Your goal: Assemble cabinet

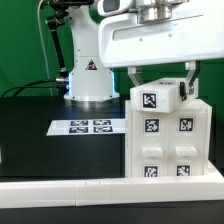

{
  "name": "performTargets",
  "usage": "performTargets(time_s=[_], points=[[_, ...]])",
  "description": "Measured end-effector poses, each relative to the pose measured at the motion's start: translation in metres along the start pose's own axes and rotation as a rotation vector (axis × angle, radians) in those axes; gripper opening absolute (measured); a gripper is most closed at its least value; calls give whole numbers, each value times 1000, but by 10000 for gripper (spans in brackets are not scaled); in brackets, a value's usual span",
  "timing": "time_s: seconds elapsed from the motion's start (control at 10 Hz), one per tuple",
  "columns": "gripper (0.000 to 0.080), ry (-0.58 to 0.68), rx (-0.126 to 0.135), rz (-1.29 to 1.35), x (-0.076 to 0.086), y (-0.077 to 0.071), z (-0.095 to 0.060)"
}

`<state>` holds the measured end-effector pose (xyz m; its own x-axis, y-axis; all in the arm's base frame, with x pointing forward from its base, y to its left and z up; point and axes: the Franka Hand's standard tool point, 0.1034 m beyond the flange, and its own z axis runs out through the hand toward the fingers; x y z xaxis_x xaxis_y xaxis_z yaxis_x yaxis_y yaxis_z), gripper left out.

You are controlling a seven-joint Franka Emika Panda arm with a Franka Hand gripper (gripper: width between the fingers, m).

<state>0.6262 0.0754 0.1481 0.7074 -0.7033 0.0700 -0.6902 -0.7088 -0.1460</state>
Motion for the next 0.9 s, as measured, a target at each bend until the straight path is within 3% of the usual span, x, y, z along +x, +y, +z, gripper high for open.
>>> performTargets(time_s=[0.9], points=[[563, -23, -17, 734, -3, 6, -1]])
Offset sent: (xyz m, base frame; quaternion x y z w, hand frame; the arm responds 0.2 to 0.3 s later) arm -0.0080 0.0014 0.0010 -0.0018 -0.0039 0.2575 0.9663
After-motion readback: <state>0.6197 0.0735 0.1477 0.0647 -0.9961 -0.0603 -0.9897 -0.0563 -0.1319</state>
